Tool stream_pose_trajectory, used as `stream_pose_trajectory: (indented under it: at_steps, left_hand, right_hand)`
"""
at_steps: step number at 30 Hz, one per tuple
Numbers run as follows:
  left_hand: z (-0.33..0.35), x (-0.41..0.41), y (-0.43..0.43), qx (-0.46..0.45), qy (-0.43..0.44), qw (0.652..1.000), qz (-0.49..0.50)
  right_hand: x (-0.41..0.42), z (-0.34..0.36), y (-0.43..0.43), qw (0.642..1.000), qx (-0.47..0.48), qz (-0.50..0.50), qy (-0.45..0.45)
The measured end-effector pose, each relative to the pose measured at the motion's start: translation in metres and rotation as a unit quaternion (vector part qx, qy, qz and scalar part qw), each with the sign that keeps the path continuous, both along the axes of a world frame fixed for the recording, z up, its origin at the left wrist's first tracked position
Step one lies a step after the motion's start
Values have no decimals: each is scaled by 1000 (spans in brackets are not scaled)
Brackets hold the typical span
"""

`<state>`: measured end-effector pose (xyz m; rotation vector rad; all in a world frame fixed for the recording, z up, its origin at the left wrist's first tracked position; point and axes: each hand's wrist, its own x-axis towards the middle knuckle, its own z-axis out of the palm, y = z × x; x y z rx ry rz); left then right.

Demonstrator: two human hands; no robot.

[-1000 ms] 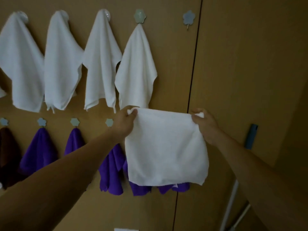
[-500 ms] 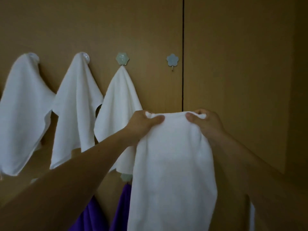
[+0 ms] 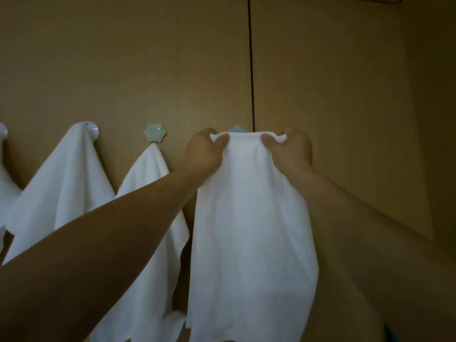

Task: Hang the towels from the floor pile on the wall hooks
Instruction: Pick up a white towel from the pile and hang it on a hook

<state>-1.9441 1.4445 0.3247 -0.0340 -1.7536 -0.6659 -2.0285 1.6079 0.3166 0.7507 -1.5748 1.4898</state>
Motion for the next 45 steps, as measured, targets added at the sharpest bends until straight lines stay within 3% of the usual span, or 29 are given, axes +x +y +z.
stream_pose_trajectory:
  at_steps: [3,11,13,16,19,22,25,27,28,31,34,38,41,45]
  left_hand:
    - [21,-14,-9,-22,18,996,79]
    - [25,-33,-24,-66,-36,971,228]
    - [23,-31,-22,-43,-79,974,206]
    - [21,-26,-21,66,-144,983,89]
    - [22,-20,-20,95,-231,964,85]
    - [23,-14,-16,5,-352,921,169]
    - [17,-11,-7,-73,-382,883,264]
    - [12,-10,-3,-153,-322,857,373]
    - [10,-11,-2,-209,-274,834,430]
    - [-1,-16,1,-366,-130,805,449]
    - [-13,-23,0,-375,-159,859,309]
    - [-16,-25,2,-212,-168,958,95]
    - [-8,-26,7,-152,-174,972,34]
    - [-3,-31,13,-73,-194,977,41]
  right_hand:
    - [-14,22,-14,1000,19,-18,2]
    - [-47,26,-43,997,56,-61,1]
    - [-50,17,-41,996,66,-56,-11]
    - [-51,9,-35,995,71,-12,-63]
    - [-48,5,-33,990,91,19,-108]
    - [-40,1,-30,983,130,27,-127]
    - [-32,-1,-28,972,169,-148,-63]
    - [-27,-4,-29,949,155,-266,63]
    - [-26,-6,-30,942,150,-270,130]
    - [-26,-19,-40,942,213,-165,198]
    - [-29,-36,-47,962,213,-77,151]
    - [-31,-41,-49,971,206,-37,114]
    - [-28,-33,-47,975,207,3,75]
    - [-24,-25,-49,973,225,8,48]
